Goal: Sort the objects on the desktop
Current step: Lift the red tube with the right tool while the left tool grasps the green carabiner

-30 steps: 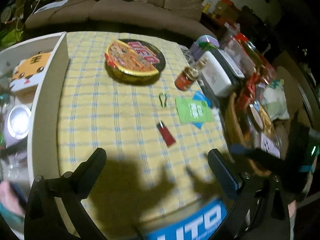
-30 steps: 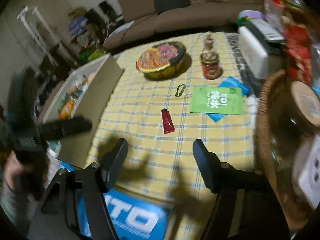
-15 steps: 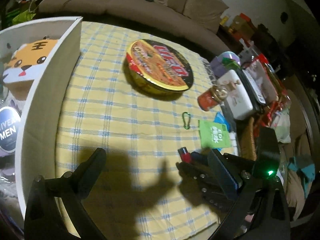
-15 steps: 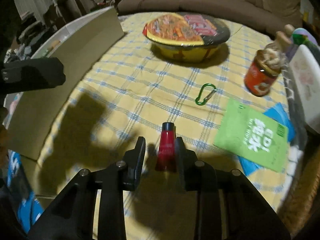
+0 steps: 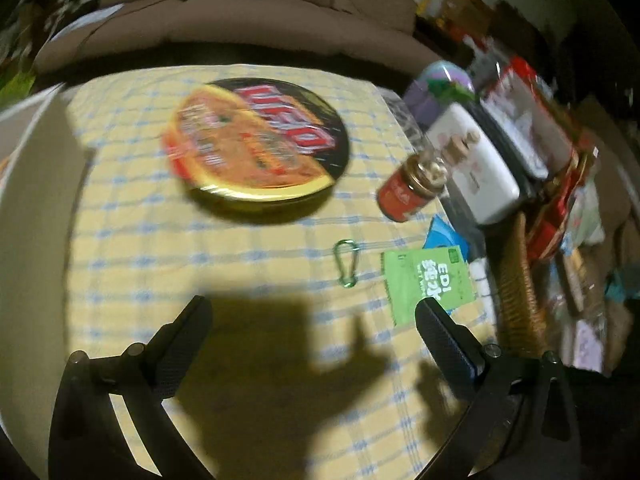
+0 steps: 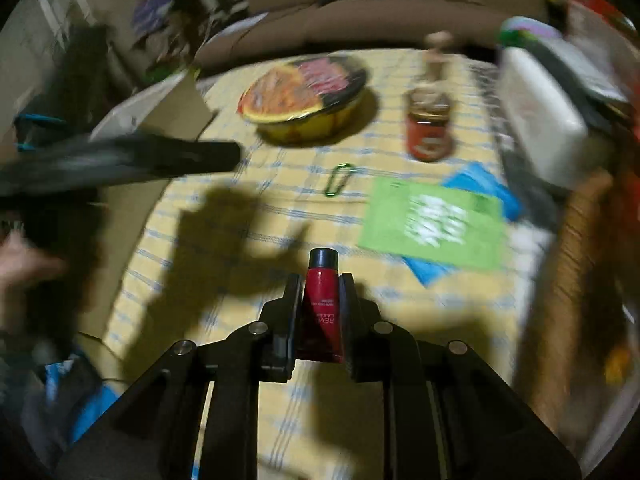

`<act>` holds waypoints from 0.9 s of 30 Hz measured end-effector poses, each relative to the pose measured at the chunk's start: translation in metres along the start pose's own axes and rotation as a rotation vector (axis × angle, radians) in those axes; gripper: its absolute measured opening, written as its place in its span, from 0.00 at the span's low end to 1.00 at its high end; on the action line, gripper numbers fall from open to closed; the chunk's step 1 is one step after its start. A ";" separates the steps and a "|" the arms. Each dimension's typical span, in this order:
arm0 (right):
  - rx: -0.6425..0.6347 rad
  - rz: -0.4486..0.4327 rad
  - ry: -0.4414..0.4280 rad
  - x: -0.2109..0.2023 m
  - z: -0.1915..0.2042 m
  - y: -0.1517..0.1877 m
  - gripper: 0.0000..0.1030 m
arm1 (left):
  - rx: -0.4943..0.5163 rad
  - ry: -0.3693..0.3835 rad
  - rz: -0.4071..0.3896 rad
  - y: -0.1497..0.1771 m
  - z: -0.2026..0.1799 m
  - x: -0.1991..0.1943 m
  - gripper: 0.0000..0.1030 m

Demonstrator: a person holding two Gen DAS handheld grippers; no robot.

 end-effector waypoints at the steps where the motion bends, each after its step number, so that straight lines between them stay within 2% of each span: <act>1: 0.016 -0.013 0.001 -0.010 -0.001 0.003 0.17 | 0.027 -0.026 0.005 -0.001 -0.008 0.007 0.96; 2: 0.021 -0.026 0.010 -0.018 -0.002 0.006 0.17 | 0.047 -0.052 0.007 -0.003 -0.015 0.014 0.91; 3: 0.022 -0.034 0.017 -0.023 -0.004 0.007 0.17 | 0.062 -0.081 0.012 -0.004 -0.021 0.021 0.73; 4: 0.023 -0.039 0.016 -0.027 -0.005 0.009 0.17 | 0.071 -0.099 0.027 -0.006 -0.027 0.030 0.62; 6: 0.042 -0.039 -0.016 -0.029 -0.009 0.011 0.17 | 0.065 -0.074 0.052 -0.009 -0.034 0.043 0.62; 9: 0.071 -0.026 -0.053 -0.027 -0.018 0.011 0.17 | 0.057 -0.047 0.059 -0.014 -0.041 0.054 0.75; 14: 0.076 -0.027 -0.056 -0.028 -0.028 0.012 0.17 | 0.066 -0.065 0.066 -0.016 -0.046 0.070 0.73; 18: 0.074 -0.031 -0.063 -0.030 -0.028 0.011 0.17 | 0.072 -0.078 0.043 -0.014 -0.045 0.075 0.65; 20: 0.073 -0.026 -0.064 -0.029 -0.028 0.011 0.17 | 0.089 -0.109 0.028 -0.013 -0.044 0.075 0.53; 21: 0.072 -0.026 -0.062 -0.028 -0.028 0.011 0.17 | 0.087 -0.140 0.012 -0.014 -0.040 0.074 0.25; 22: 0.074 -0.026 -0.061 -0.028 -0.028 0.012 0.17 | 0.062 -0.131 0.007 -0.014 -0.036 0.074 0.19; 24: 0.074 -0.028 -0.060 -0.029 -0.028 0.012 0.17 | -0.002 -0.062 0.015 -0.014 -0.026 0.074 0.19; 27: 0.074 -0.032 -0.057 -0.030 -0.027 0.011 0.17 | -0.043 -0.024 0.030 -0.012 -0.017 0.068 0.19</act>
Point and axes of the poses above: each gripper's, at about its wrist camera, not at the fingertips, and x roughly the way its jaws point, z to its left, y to its underside, the point moved 4 cm from there along x, roughly the way its jaws point, and after that the axes turned 10 degrees about -y, right-handed, at the moved point
